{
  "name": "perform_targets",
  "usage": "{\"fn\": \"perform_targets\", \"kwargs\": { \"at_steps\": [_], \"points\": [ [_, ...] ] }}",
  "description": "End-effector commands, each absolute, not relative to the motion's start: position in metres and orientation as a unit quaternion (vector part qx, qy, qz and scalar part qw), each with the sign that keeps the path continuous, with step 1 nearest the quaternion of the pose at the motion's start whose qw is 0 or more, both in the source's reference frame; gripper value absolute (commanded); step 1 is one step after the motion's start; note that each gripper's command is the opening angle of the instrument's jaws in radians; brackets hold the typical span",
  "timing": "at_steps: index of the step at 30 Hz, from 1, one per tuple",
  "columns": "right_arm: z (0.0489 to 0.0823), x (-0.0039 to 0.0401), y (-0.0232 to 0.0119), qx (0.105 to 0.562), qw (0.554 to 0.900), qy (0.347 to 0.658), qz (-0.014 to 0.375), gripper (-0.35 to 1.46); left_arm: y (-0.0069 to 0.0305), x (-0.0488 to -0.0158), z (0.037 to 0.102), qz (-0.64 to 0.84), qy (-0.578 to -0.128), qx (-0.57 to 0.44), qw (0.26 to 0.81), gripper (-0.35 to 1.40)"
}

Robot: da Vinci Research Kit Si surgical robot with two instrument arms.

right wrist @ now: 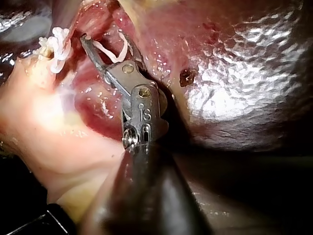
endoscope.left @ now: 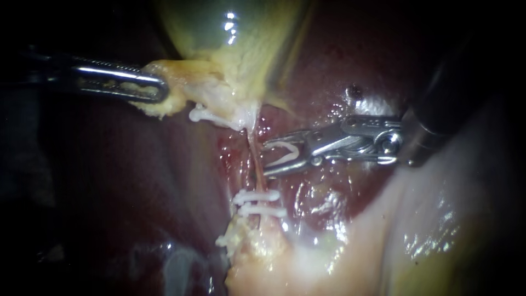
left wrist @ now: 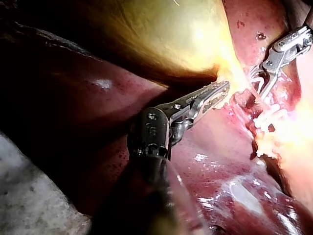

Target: Clipping third clip right tube

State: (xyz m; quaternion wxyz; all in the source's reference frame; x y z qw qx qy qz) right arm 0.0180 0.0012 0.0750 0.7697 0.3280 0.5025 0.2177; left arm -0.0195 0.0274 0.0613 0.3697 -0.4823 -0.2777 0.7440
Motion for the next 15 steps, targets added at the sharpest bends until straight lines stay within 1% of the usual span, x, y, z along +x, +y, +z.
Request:
{"fn": "perform_targets", "kwargs": {
  "at_steps": [1,8,15],
  "points": [
    [0.0747,0.0178,0.0013,0.328,0.770,0.502,0.219,0.45,0.0274,-0.0195,0.0612,0.744,-0.278,-0.482,0.370,-0.35],
    [0.0718,0.0167,0.0008,0.332,0.769,0.505,0.209,0.46,0.0276,-0.0193,0.0607,0.743,-0.279,-0.482,0.371,-0.35],
    [0.0687,0.0169,0.0004,0.335,0.767,0.507,0.205,0.46,0.0275,-0.0194,0.0606,0.743,-0.279,-0.482,0.371,-0.35]
  ]
}}
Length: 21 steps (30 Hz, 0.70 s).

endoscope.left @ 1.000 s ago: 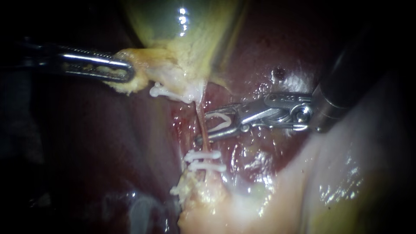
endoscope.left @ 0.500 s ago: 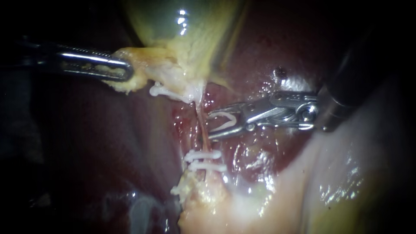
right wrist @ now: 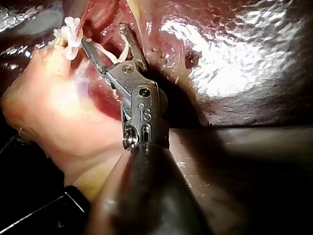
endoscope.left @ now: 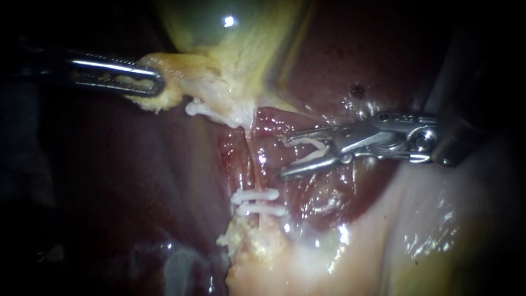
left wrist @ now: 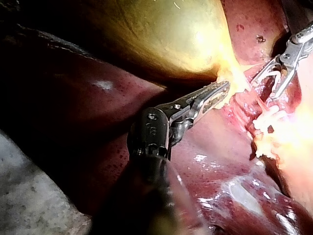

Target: Clipping third clip right tube

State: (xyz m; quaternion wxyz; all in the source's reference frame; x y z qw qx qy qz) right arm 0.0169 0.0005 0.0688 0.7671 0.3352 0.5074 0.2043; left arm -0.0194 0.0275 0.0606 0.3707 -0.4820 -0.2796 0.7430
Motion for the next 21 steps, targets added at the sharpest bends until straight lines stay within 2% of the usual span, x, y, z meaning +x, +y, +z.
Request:
{"fn": "perform_targets", "kwargs": {
  "at_steps": [1,21],
  "points": [
    [0.0685,0.0170,0.0004,0.335,0.767,0.507,0.205,0.46,0.0275,-0.0194,0.0606,0.743,-0.279,-0.482,0.371,-0.35],
    [0.0693,0.0203,0.0005,0.324,0.766,0.513,0.214,0.49,0.0275,-0.0194,0.0605,0.743,-0.279,-0.482,0.371,-0.35]
  ]
}}
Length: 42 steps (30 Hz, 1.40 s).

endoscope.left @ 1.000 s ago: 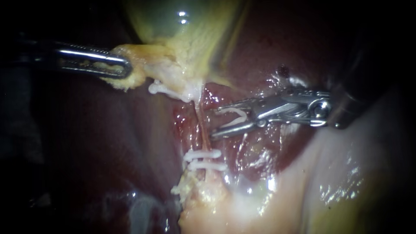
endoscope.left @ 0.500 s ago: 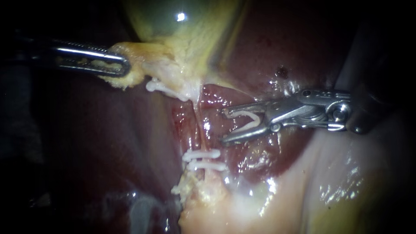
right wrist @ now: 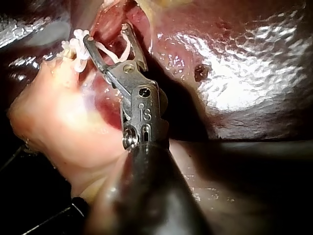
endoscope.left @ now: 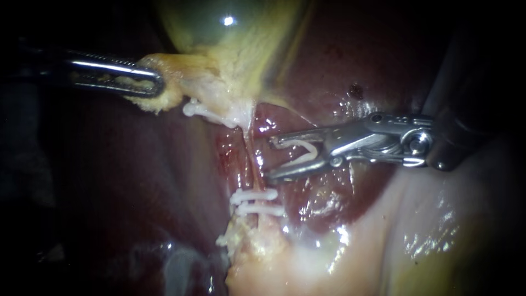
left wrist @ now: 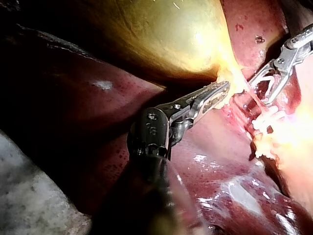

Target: Clipping third clip right tube

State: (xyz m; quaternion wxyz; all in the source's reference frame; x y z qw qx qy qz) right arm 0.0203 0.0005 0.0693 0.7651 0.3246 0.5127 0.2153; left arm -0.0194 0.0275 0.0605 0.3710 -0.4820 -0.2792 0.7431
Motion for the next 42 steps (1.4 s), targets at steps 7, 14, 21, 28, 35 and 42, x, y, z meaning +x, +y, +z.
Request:
{"fn": "perform_targets", "kwargs": {
  "at_steps": [7,14,21,28,35,42],
  "points": [
    [0.0700,0.0216,0.0009,0.327,0.755,0.520,0.232,0.50,0.0275,-0.0194,0.0605,0.743,-0.279,-0.482,0.371,-0.35],
    [0.0704,0.0228,0.0012,0.335,0.744,0.522,0.249,0.50,0.0274,-0.0194,0.0606,0.743,-0.279,-0.482,0.371,-0.35],
    [0.0706,0.0238,0.0013,0.340,0.738,0.525,0.253,0.50,0.0274,-0.0195,0.0606,0.743,-0.279,-0.482,0.371,-0.35],
    [0.0713,0.0250,0.0008,0.348,0.732,0.528,0.256,0.50,0.0274,-0.0195,0.0606,0.743,-0.279,-0.482,0.371,-0.35],
    [0.0717,0.0259,0.0006,0.353,0.722,0.535,0.261,0.50,0.0274,-0.0195,0.0606,0.743,-0.279,-0.482,0.371,-0.35],
    [0.0716,0.0260,0.0007,0.361,0.704,0.553,0.262,0.50,0.0274,-0.0195,0.0606,0.743,-0.279,-0.482,0.371,-0.35]
  ]
}}
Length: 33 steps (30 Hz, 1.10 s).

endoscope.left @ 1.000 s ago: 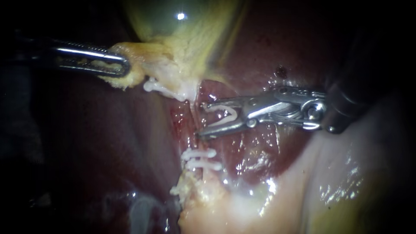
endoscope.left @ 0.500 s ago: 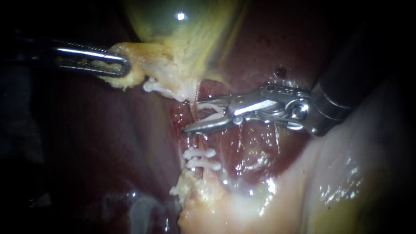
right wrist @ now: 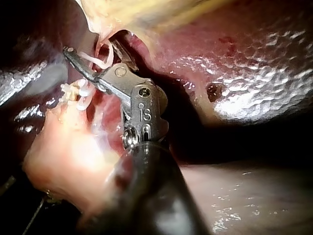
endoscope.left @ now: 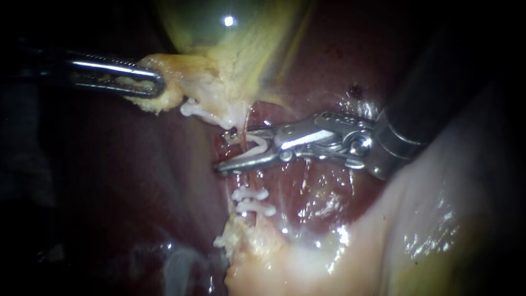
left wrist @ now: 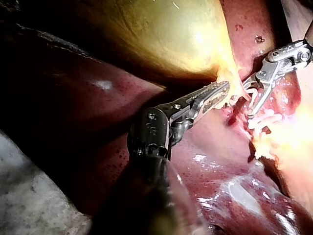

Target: Clipping third clip right tube

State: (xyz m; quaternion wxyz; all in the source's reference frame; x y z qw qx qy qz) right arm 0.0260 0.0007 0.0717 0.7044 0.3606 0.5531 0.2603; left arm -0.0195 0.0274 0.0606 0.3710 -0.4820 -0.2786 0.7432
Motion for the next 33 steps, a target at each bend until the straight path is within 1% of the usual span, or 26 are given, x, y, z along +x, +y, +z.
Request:
{"fn": "perform_targets", "kwargs": {
  "at_steps": [1,9,16,23,30,33],
  "points": [
    [0.0715,0.0260,0.0007,0.364,0.700,0.556,0.262,0.50,0.0274,-0.0195,0.0606,0.743,-0.279,-0.482,0.371,-0.35],
    [0.0700,0.0263,0.0005,0.391,0.666,0.580,0.259,0.50,0.0274,-0.0195,0.0606,0.743,-0.279,-0.482,0.371,-0.35],
    [0.0670,0.0263,0.0011,0.400,0.651,0.591,0.259,0.50,0.0274,-0.0194,0.0606,0.743,-0.279,-0.482,0.371,-0.35],
    [0.0648,0.0261,0.0017,0.405,0.647,0.591,0.261,0.50,0.0274,-0.0194,0.0607,0.743,-0.279,-0.482,0.371,-0.35],
    [0.0648,0.0260,0.0018,0.405,0.647,0.591,0.261,0.48,0.0274,-0.0194,0.0607,0.743,-0.279,-0.482,0.371,-0.35],
    [0.0649,0.0258,0.0017,0.407,0.646,0.590,0.262,0.43,0.0274,-0.0194,0.0607,0.743,-0.279,-0.482,0.371,-0.35]
  ]
}}
